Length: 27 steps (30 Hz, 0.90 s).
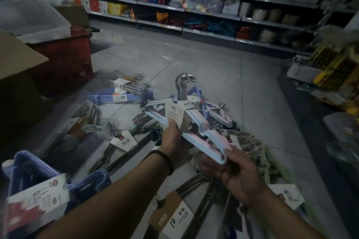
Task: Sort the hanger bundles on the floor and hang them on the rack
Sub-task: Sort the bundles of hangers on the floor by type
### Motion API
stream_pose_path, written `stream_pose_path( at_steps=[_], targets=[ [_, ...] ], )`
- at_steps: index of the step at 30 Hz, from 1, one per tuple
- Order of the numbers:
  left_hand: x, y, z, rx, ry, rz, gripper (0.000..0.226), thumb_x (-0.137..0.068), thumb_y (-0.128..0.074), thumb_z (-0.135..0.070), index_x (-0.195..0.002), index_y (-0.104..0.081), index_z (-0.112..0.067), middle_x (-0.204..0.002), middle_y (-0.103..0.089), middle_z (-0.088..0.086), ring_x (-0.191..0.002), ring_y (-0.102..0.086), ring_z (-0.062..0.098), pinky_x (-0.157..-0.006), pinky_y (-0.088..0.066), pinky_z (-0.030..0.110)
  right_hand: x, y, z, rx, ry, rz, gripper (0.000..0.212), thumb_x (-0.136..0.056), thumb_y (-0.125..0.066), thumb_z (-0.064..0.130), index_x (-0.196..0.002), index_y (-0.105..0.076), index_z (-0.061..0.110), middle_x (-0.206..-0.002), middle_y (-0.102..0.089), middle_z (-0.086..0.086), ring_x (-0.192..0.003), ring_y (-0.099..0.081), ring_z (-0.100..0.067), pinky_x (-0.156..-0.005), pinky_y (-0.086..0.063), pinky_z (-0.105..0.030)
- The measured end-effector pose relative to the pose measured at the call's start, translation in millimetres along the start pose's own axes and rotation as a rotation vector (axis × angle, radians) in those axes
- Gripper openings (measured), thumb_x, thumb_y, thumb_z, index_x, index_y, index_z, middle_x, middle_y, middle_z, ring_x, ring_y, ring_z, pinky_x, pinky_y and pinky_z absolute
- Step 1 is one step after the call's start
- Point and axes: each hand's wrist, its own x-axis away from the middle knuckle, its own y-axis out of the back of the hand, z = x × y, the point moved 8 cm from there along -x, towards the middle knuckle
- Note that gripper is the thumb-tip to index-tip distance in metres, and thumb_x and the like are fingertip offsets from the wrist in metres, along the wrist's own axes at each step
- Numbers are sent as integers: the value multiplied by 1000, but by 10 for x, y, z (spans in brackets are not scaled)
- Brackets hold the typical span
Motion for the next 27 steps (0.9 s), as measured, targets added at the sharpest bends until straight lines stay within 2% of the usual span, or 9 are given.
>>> stream_pose_path(
  at_steps=[3, 8, 10, 12, 16, 19, 22, 24, 27],
  targets=[
    [62, -29, 64, -67, -61, 33, 44, -110, -42, -47, -136, -60, -16, -124, -72, 20, -112, -71, 45, -94, -60, 61, 104, 131, -55, 226, -83, 12, 60, -83, -60, 19, -138, -54, -4, -113, -70, -35, -99, -71, -51, -91, -55, -68],
    [238, -84, -23, -252, -159, 153, 38, -111, -48, -38, -140, -52, -13, -116, -70, 13, -86, -75, 28, -66, -62, 40, 88, 403, 223, 393, -36, -196, 89, -54, -92, 56, -121, -60, 7, -118, -72, -24, -97, -70, -44, -90, -53, -64],
    [354, -126, 22, -299, -136, 265, 37, -110, -53, -30, -141, -49, -11, -106, -72, 14, -82, -77, 27, -72, -64, 43, 36, 440, 489, 424, 50, -261, 98, -60, -85, 69, -133, -58, 10, -127, -70, -22, -104, -72, -43, -90, -55, -63],
    [444, -139, 109, -326, -116, 333, 34, -109, -56, -25, -142, -49, -19, -115, -75, 16, -106, -75, 36, -96, -60, 54, -27, 459, 741, 402, 82, -274, 98, -69, -71, 81, -136, -58, 10, -126, -70, -23, -91, -74, -40, -71, -56, -43],
    [598, -238, 219, -462, -170, 424, 32, -110, -52, -18, -141, -50, -22, -135, -66, 18, -123, -68, 34, -103, -56, 52, -60, 639, 869, 257, -84, -263, 96, -92, -32, 85, -118, -67, 0, -94, -72, -27, -57, -61, -28, -49, -46, -27],
    [725, -318, 327, -653, -167, 526, 43, -113, -44, -23, -155, -44, -33, -148, -59, 8, -140, -55, 28, -118, -42, 52, 8, 890, 720, 177, -216, -334, 61, -88, -61, 65, -100, -68, 6, -83, -65, -18, -50, -59, -23, -44, -43, -22],
    [802, -293, 552, -837, -29, 562, 48, -108, -26, -62, -154, -39, -56, -150, -56, -16, -144, -46, 14, -118, -36, 47, 146, 1121, 537, 178, -199, -418, 20, -74, -73, 27, -77, -55, 19, -58, -44, 1, -37, -35, -9, -38, -22, -16],
    [788, -253, 695, -722, 117, 542, 60, -104, -15, -71, -154, -43, -50, -149, -59, -12, -140, -54, 18, -114, -47, 47, 237, 1289, 456, 186, -96, -468, 20, -82, -69, 7, -70, -56, 15, -55, -45, -2, -35, -42, -10, -33, -32, -18],
    [812, -238, 849, -631, 231, 483, 51, -116, -20, -46, -155, -44, -24, -137, -65, 8, -117, -70, 22, -91, -62, 38, 352, 1461, 405, 305, 89, -416, 46, -88, -60, -12, -53, -50, 16, -58, -49, -5, -48, -53, -14, -43, -46, -23]
  ],
)
